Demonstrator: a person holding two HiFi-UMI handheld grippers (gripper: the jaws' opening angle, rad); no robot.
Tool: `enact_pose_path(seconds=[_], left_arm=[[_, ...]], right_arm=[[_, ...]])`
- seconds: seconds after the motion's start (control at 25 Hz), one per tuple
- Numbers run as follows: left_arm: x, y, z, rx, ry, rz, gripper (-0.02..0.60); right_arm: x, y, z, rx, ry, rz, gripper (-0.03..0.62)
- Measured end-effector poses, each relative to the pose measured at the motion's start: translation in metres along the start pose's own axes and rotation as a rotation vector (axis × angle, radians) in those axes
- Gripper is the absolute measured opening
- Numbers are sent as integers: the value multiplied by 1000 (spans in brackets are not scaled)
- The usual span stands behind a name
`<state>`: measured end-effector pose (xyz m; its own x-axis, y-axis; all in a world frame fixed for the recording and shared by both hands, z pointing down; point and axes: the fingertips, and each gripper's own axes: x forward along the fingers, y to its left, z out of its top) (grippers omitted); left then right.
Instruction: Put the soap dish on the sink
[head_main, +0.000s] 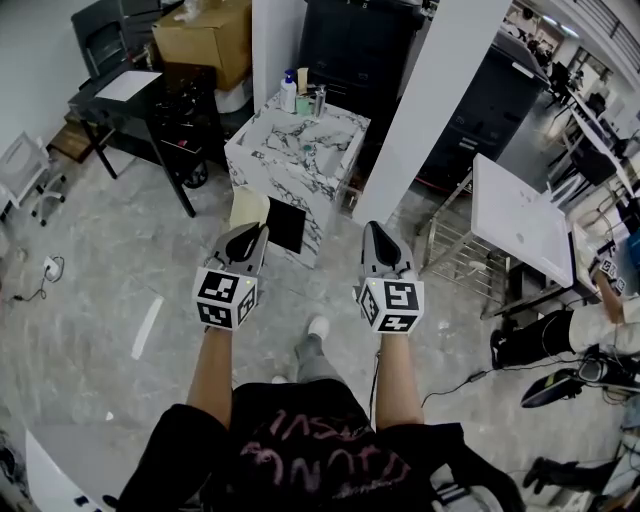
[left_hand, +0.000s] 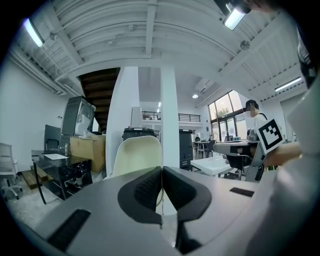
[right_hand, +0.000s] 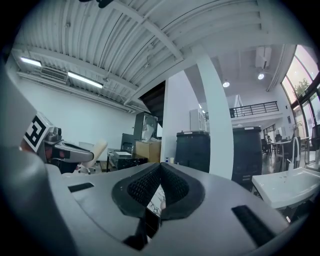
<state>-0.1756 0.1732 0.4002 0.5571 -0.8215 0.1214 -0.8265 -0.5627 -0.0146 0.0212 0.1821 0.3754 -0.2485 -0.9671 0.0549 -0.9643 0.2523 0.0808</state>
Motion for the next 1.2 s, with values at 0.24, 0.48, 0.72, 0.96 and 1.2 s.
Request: enact_pose_path(seconds=[0.24, 0.48, 0.72, 0.96, 1.2], left_arm=[[38, 19, -9, 2, 34, -6, 21], [92, 40, -19, 9, 69, -19, 21], [160, 64, -24, 3, 100, -12, 21], [241, 73, -23, 3, 144, -15, 21], [299, 76, -12, 18, 154, -13, 21]], right_arm=[[40, -14, -10, 8, 16, -1, 14], [94, -36, -20, 32, 14, 0, 14], [158, -71, -33, 39, 35, 10, 14], [226, -121, -40, 61, 60, 29, 14], [271, -161, -43, 67, 70, 40, 14]])
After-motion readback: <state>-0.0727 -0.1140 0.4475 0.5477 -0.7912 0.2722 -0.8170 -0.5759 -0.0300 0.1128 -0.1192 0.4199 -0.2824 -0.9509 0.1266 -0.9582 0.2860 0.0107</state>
